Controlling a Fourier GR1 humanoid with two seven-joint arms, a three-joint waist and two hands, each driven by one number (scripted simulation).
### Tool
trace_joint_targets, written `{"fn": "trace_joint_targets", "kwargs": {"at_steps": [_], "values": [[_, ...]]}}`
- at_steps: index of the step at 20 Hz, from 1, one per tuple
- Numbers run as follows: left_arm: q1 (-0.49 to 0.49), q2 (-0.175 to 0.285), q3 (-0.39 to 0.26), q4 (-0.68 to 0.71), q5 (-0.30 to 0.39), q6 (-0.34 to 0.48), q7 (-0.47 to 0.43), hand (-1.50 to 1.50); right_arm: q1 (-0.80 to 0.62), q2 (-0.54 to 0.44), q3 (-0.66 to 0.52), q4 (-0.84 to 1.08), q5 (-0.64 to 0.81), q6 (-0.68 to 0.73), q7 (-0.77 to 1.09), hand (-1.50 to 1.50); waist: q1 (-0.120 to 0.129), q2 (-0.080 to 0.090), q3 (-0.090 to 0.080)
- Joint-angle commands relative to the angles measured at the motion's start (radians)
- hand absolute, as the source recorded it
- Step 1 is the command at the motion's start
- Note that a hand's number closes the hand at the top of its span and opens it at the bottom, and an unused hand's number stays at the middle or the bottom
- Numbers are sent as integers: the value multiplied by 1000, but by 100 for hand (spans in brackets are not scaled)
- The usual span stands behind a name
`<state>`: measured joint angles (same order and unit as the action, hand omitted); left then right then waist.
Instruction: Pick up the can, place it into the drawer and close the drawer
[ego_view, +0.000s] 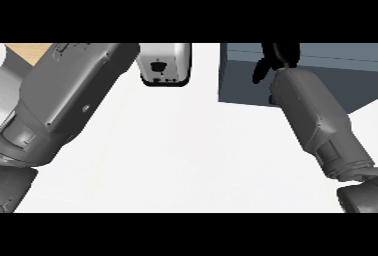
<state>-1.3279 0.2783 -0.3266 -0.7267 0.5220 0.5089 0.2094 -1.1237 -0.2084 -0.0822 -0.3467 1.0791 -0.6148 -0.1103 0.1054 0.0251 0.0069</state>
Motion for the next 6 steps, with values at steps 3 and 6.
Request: {"fn": "trace_joint_targets", "kwargs": {"at_steps": [3,6], "values": [[76,23,-3,-86,3,-8,4,-150,-108,33,-110,-33,-127,-7,-75,-150,24,-9,-5],[127,61,5,-140,6,-18,9,-150,-109,27,-132,-22,-148,-4,-113,-150,10,-8,-6]]}}
